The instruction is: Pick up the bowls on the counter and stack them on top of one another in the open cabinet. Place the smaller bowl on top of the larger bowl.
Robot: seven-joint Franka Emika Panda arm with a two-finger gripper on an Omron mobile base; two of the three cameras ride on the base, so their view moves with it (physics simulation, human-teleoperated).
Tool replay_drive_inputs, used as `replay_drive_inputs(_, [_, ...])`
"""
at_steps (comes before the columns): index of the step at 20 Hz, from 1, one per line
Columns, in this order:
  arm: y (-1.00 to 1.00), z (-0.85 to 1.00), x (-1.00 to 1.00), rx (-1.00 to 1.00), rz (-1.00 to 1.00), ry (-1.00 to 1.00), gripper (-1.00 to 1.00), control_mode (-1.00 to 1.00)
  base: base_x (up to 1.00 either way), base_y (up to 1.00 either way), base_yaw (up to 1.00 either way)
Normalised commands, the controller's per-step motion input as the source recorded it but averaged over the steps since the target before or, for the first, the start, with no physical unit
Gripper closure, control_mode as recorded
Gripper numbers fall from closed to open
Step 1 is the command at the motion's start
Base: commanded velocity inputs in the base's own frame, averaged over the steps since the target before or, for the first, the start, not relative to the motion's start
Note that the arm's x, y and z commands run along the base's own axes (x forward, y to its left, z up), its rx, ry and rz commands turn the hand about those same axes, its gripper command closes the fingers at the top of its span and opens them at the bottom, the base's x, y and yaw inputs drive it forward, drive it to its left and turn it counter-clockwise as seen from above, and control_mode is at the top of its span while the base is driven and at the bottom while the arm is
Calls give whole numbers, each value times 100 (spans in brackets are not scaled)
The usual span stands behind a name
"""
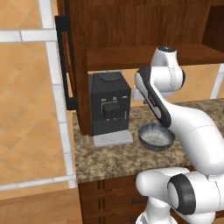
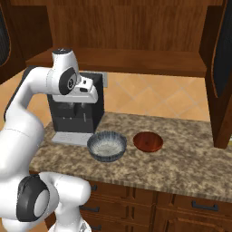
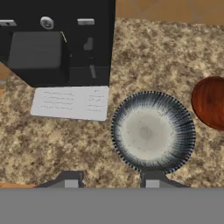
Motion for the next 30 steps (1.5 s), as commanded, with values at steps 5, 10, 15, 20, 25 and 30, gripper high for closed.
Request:
replay_drive_inputs(5, [-25,0,-34,1,-4,-1,-100,-100,0,0,0])
replay_drive_inputs(10, [-39,-6,-65,0,-8,-2,-100,-100,0,0,0])
replay_drive_inputs(15, [-62,-25,-25,3,-16,-1,-100,-100,0,0,0])
replay_drive_inputs(20, [-68,-36,0,11,-18,-1,-100,-100,0,0,0])
replay_drive_inputs(25, [-58,-28,1,11,-21,0,-100,-100,0,0,0])
replay_drive_inputs(30, [-49,-25,10,10,-10,0,-100,-100,0,0,0])
